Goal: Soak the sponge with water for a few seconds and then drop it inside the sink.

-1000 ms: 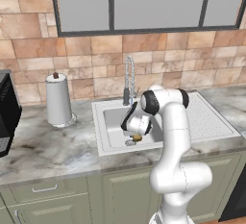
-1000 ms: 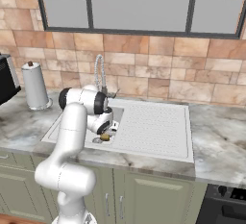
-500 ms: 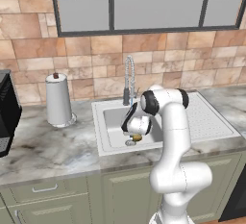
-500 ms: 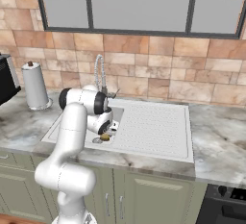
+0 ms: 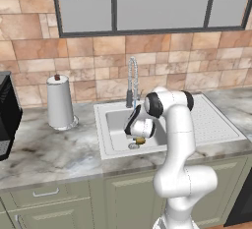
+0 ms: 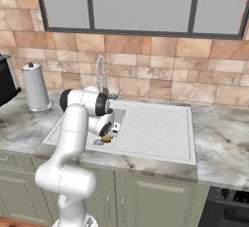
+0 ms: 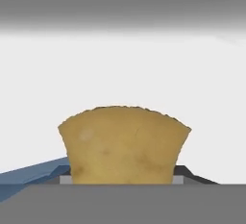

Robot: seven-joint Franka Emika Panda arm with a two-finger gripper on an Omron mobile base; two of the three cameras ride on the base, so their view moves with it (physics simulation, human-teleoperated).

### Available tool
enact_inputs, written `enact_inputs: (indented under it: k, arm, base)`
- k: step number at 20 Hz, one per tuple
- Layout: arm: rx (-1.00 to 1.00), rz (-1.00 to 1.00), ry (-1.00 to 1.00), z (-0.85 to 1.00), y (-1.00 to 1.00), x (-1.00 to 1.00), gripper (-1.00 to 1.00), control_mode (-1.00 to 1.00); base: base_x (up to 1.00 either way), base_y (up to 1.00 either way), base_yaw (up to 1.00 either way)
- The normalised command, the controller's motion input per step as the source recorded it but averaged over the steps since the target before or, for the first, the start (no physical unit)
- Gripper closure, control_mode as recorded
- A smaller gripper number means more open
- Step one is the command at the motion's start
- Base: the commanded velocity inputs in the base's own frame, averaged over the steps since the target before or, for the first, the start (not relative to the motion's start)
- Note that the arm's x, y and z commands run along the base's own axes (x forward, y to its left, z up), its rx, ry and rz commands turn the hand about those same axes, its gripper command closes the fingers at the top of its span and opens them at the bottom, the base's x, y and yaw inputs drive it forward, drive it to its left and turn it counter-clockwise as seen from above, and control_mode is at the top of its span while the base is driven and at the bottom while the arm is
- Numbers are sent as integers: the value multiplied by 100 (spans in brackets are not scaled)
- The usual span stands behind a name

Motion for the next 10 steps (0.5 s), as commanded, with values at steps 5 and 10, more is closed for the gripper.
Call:
enact_inputs:
  k: [5,10]
  arm:
    - [0,0,0,0,0,-1,-100,-100]
    - [0,0,-9,23,0,0,-100,-100]
  base:
    - [0,0,0]
    - [0,0,0]
